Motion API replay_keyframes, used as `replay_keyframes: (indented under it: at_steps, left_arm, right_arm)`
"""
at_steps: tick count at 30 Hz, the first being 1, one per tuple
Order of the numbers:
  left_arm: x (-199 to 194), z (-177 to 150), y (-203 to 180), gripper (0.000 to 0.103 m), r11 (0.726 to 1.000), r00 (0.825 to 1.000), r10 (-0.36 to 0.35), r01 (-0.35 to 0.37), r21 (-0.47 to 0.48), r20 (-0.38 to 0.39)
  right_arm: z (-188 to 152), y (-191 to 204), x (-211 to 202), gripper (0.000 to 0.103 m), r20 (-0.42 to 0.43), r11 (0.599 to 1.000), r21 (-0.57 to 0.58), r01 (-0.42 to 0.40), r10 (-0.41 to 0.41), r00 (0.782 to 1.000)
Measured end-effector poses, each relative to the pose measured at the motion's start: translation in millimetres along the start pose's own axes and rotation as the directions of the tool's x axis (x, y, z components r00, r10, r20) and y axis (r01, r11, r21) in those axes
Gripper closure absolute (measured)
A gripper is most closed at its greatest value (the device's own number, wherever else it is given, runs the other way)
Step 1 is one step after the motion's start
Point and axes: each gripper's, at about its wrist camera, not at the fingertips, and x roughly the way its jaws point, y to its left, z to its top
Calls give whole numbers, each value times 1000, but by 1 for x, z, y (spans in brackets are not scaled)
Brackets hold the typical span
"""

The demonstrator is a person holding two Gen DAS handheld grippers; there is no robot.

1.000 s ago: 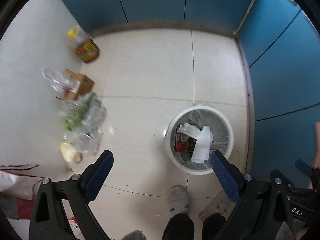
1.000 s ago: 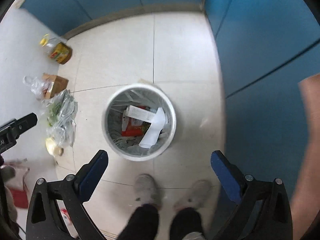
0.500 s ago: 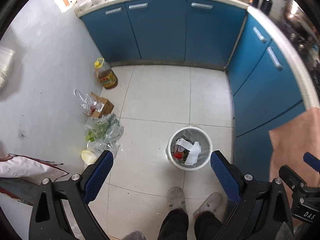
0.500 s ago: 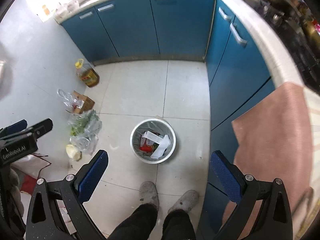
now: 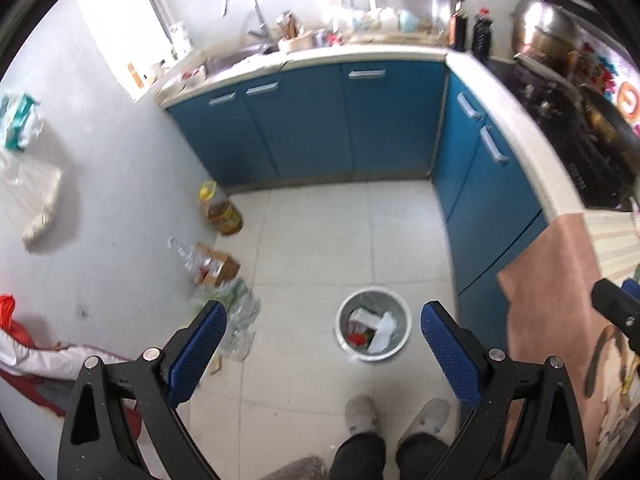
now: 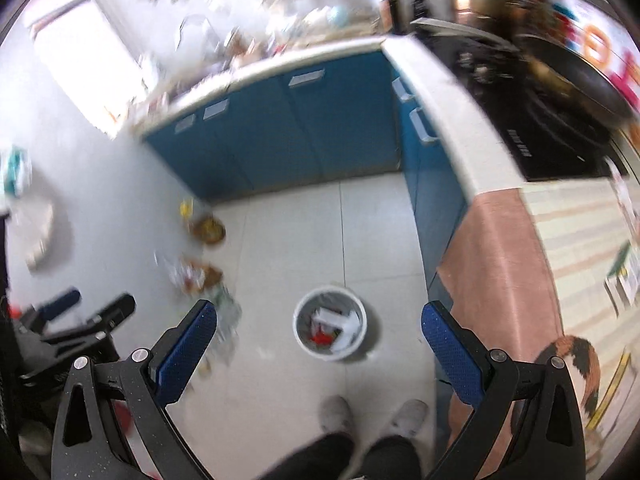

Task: Collect trash
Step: 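Move both tools back up over the counter, then grasp the maroon box with the right tool while the left tool grasps the white-green medicine box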

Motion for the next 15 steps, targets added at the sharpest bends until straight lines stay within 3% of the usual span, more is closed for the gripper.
replay_keyframes:
  at_steps: [4,9,11,15]
  left_arm:
    - [-9,18,-46,4,997,998,-41,38,61,48]
    - [-5,31,-143,4,969,997,-78,74,234,4]
    - [-3,33,-193,4,944,995,-101,103,314,-23]
    - [-5,21,-297,4,849,987,-152,158,505,-54]
  right_arm:
    - [1,-61,-31,0,42,985,167,53,-61,997]
    - [-18,-162,-56,0,-49,908,338,247,-245,968]
    - [-34,-211,-70,0,-82,850,421,317,-313,946]
    - [-76,-299,-85,0,-178,711,539,452,-428,886]
